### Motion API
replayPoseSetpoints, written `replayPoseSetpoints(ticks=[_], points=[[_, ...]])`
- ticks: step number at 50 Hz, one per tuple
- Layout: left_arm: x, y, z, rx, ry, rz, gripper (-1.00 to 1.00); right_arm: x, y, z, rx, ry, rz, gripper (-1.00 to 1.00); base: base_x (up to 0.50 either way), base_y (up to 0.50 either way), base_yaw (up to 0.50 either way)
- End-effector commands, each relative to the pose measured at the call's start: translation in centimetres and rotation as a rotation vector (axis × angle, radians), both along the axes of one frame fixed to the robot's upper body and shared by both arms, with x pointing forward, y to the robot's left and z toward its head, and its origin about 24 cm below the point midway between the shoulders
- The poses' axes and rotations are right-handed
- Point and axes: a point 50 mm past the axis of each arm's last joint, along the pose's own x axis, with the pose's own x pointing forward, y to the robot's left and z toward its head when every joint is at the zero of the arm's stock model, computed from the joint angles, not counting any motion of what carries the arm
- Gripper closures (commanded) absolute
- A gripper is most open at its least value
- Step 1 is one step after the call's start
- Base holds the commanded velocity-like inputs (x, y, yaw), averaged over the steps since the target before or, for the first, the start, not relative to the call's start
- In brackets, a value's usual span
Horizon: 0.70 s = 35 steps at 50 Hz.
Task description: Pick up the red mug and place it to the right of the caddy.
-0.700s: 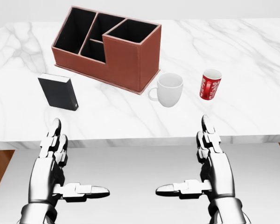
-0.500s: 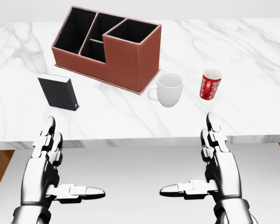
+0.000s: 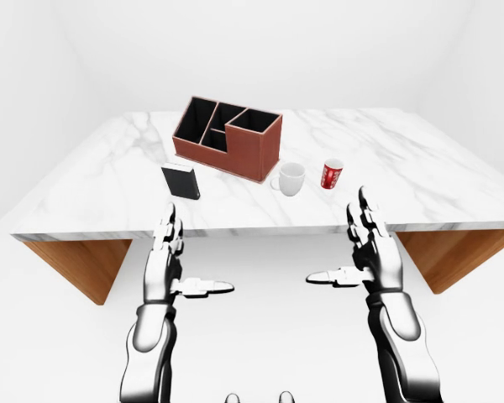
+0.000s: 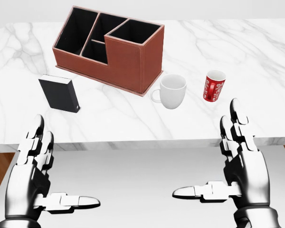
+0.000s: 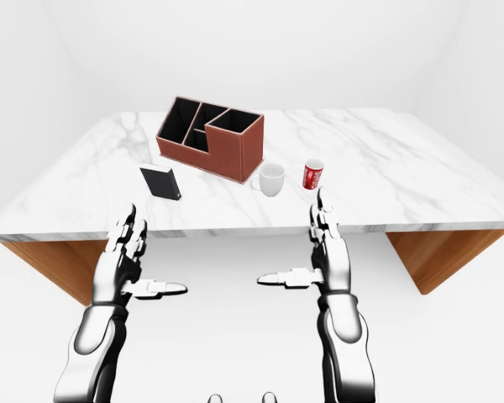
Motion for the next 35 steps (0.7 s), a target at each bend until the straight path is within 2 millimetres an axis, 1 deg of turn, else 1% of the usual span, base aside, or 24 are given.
replayPoseSetpoints(ticks=[1, 10, 12, 19, 28, 35], points=[[-0.8, 0.3, 1.0, 0.001, -0.036, 0.013, -1.0, -0.9, -0.1, 1.4, 0.001, -0.061, -0.006, -1.0, 0.0, 0.0, 0.0], [-1.1, 0.6, 1.5, -0.005, -0.049, 0.018, -1.0, -0.8, -0.1, 1.4, -0.008, -0.06, -0.011, -1.0, 0.0, 0.0, 0.0], [-1.1, 0.6, 1.6, -0.006, -0.051, 0.017, -1.0, -0.9, 0.0, 1.3, -0.006, -0.054, 0.0, -1.0, 0.28, 0.0, 0.0], [-1.4, 0.6, 2.0, -0.005, -0.061, 0.019, -1.0, -1.3, 0.0, 1.9, 0.001, -0.082, 0.014, -1.0, 0.47, 0.0, 0.0], [-1.5, 0.8, 2.3, -0.005, -0.073, 0.022, -1.0, -1.2, 0.0, 1.6, -0.002, -0.069, 0.02, -1.0, 0.5, 0.0, 0.0], [-1.7, 0.8, 2.5, -0.005, -0.083, 0.02, -1.0, -1.2, 0.0, 1.7, -0.001, -0.076, 0.02, -1.0, 0.5, 0.0, 0.0]])
